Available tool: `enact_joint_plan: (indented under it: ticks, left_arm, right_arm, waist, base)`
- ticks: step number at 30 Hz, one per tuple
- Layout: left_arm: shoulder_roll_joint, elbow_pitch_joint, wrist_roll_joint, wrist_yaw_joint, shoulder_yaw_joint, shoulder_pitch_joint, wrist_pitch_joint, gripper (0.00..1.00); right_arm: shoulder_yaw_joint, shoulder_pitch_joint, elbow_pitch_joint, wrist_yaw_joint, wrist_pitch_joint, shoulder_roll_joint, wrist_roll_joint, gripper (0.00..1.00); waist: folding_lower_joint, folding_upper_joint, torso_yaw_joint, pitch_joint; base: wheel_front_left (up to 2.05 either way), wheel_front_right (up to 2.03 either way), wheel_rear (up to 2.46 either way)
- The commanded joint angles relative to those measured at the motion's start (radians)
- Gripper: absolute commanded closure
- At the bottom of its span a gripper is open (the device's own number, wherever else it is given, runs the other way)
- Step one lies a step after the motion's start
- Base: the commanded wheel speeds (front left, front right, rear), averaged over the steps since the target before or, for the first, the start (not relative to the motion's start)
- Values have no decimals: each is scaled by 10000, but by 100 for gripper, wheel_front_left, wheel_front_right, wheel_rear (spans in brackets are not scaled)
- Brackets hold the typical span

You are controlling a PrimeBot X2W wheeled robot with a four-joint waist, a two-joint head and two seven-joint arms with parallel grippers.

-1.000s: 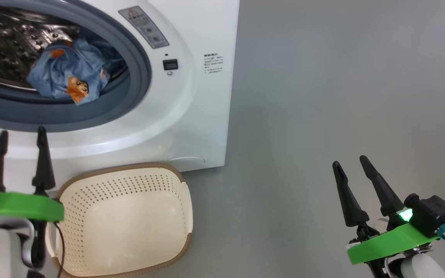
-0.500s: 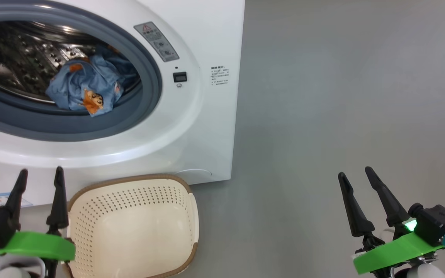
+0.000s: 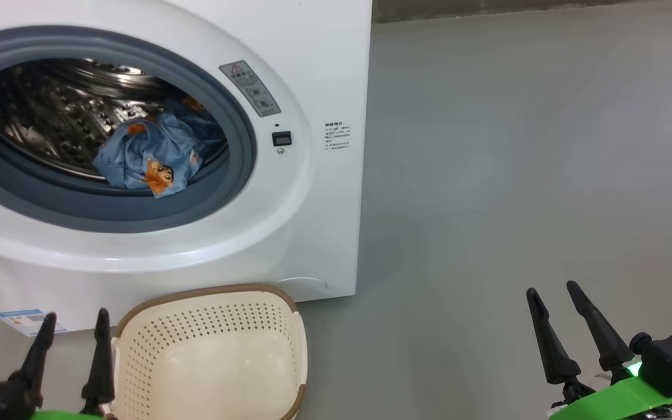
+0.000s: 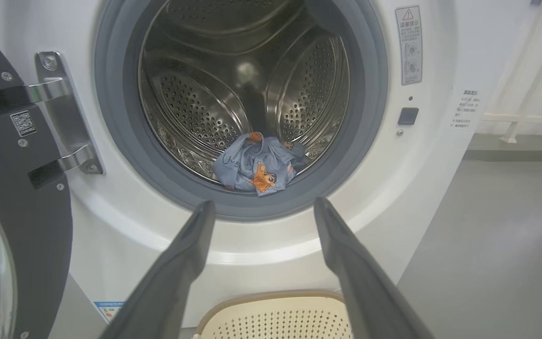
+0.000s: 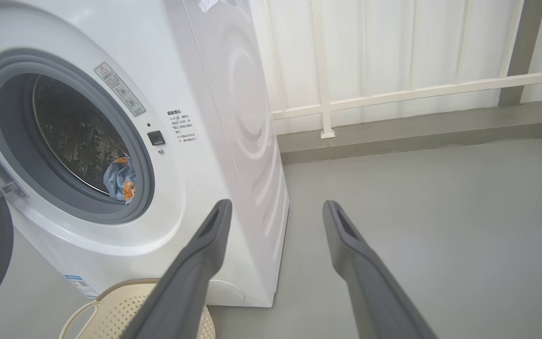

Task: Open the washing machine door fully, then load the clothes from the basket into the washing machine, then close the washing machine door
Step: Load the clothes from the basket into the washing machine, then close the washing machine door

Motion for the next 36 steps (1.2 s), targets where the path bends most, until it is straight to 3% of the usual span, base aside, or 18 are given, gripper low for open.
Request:
enact_joint_plan:
  ticks: [1,15,36]
  left_arm:
    - [163,-378,119,6,432,-1,-64,0]
    - [-181,-1537,228,6,611,1448,-65,0]
    - [-150,-1855,207,6,499,1656,-65,0]
  right_arm:
    - [133,-22,-274,73,-80,-181,130,0]
    - [63,220,-281,73,-80,-211,162,0]
    - [13,268,-335,73,-80,-236,151,0]
  waist:
    - [1,0,39,-43]
    - [1,0,62,-339]
    - [1,0,108,-386]
  base:
    - [0,0,0]
    - [0,0,0]
    - [0,0,0]
